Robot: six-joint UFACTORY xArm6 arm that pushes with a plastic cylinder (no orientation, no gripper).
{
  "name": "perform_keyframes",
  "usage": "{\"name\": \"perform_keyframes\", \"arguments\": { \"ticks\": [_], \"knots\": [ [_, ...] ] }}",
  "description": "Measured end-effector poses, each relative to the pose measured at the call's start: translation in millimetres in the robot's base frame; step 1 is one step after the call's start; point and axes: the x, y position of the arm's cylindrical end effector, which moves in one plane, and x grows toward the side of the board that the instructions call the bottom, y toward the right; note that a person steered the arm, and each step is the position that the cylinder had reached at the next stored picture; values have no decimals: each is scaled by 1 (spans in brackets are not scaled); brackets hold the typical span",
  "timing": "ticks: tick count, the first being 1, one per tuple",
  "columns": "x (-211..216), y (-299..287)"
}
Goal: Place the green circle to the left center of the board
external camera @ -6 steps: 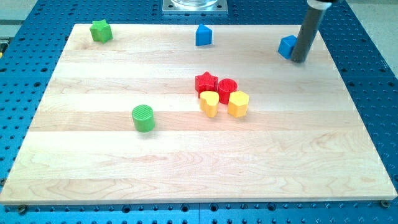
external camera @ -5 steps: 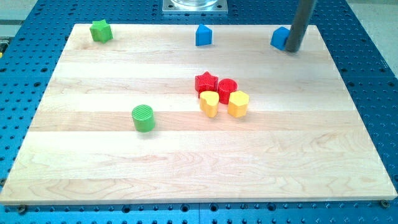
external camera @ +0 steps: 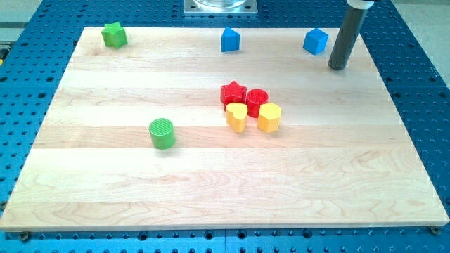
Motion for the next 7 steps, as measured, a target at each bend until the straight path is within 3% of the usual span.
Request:
{"name": "perform_keyframes", "arguments": {
  "ticks": [1,3,4,5,7],
  "knots": [
    [0,0],
    [101,-71],
    [206,-117],
    [212,-189],
    [211,-220]
  ]
}}
